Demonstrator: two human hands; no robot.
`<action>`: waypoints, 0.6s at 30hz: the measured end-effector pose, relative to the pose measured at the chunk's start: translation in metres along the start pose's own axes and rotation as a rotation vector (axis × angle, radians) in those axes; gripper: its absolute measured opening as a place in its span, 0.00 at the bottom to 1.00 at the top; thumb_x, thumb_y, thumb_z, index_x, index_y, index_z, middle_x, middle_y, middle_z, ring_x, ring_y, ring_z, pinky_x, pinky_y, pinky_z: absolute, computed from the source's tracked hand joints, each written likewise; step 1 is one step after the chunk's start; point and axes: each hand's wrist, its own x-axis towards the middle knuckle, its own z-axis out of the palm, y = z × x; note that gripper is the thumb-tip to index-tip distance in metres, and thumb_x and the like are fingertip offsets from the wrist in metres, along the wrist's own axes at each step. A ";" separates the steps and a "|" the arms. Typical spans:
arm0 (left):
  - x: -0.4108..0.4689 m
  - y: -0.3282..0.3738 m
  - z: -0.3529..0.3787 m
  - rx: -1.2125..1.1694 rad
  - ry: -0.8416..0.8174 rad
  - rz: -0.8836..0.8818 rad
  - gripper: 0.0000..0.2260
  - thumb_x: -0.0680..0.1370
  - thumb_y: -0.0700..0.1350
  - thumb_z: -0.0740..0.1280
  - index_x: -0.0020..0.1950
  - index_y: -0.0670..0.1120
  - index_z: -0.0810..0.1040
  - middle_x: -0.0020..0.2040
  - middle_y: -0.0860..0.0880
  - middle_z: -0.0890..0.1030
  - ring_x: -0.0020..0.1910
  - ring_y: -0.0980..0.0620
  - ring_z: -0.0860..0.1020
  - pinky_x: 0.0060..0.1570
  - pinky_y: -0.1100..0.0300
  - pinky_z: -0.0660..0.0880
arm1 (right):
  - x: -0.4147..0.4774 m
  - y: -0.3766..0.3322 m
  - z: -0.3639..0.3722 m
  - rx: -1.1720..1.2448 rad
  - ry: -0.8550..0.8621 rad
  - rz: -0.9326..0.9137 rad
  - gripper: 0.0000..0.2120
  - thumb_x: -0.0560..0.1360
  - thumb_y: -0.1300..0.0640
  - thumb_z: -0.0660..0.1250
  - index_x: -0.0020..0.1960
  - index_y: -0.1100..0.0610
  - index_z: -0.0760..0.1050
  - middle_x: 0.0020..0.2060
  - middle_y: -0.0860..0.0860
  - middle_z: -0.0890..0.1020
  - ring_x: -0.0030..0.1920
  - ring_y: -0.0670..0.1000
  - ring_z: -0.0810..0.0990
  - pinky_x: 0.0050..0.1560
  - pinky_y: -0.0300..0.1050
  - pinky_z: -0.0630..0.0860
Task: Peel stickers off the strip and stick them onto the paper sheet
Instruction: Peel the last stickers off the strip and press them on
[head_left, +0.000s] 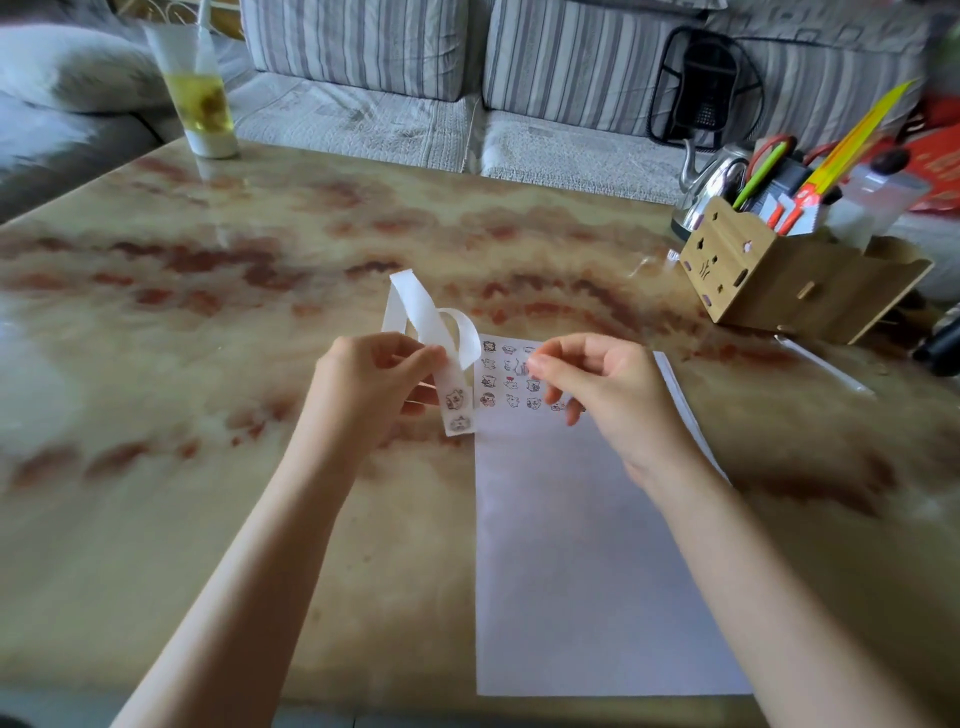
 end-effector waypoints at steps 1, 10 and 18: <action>0.001 0.000 -0.003 0.019 0.022 0.004 0.06 0.74 0.43 0.69 0.42 0.41 0.83 0.38 0.45 0.85 0.38 0.45 0.84 0.42 0.51 0.82 | 0.003 0.002 -0.001 -0.049 -0.026 0.057 0.01 0.72 0.61 0.72 0.43 0.59 0.80 0.32 0.48 0.81 0.29 0.44 0.75 0.27 0.35 0.67; 0.000 -0.001 -0.006 0.180 0.004 0.000 0.06 0.75 0.41 0.69 0.39 0.43 0.82 0.34 0.47 0.85 0.33 0.49 0.84 0.39 0.48 0.82 | 0.012 0.016 0.013 -0.239 -0.138 0.237 0.02 0.69 0.60 0.74 0.39 0.57 0.81 0.31 0.47 0.82 0.25 0.43 0.71 0.27 0.28 0.65; 0.000 -0.001 -0.007 0.211 0.008 -0.004 0.05 0.75 0.41 0.69 0.39 0.42 0.82 0.35 0.46 0.84 0.35 0.45 0.84 0.40 0.43 0.81 | 0.013 0.025 0.018 -0.223 -0.106 0.234 0.03 0.68 0.60 0.75 0.41 0.58 0.83 0.31 0.49 0.79 0.26 0.44 0.68 0.28 0.30 0.66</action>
